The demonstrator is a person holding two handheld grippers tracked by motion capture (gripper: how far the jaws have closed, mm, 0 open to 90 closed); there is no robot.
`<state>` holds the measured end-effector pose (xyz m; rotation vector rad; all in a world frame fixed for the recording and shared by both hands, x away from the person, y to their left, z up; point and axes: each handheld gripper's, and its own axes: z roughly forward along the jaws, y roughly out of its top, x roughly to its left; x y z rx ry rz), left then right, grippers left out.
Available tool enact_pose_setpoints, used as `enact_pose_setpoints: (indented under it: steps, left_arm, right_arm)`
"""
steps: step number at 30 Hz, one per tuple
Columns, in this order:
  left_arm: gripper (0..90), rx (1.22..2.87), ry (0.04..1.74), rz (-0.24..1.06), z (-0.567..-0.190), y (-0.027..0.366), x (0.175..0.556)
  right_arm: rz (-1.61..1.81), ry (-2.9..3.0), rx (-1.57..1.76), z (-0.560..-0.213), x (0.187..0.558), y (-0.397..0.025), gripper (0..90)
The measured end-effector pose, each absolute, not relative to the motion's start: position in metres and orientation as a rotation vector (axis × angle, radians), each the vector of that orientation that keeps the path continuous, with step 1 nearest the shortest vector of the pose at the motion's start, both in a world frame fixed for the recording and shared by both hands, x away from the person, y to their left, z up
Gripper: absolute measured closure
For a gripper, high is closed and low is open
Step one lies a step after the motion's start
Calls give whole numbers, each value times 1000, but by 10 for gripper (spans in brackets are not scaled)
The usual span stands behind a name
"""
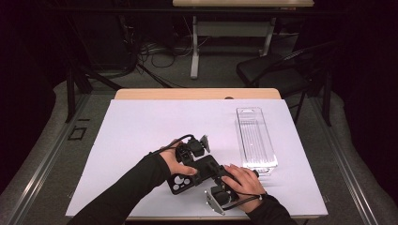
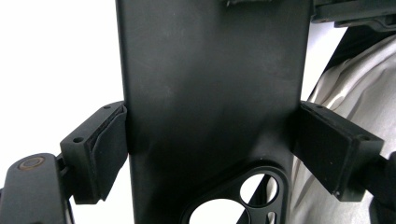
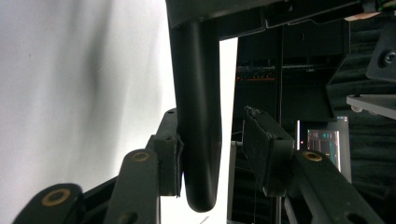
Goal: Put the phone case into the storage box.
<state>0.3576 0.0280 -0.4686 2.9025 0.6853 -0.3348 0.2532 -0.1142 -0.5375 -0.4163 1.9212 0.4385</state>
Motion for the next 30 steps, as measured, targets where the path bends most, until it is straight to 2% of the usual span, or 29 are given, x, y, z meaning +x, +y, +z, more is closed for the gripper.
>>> enact_pose_setpoints:
  steps: [8,30]
  left_arm:
    - [147,2905,674,-337,-468,25,356]
    - [147,2896,651,-380,-468,22,352]
  right_arm:
    - [426,1927,-424,-539,253,-114,619]
    - [384,1922,-436,-540,253,-115,737]
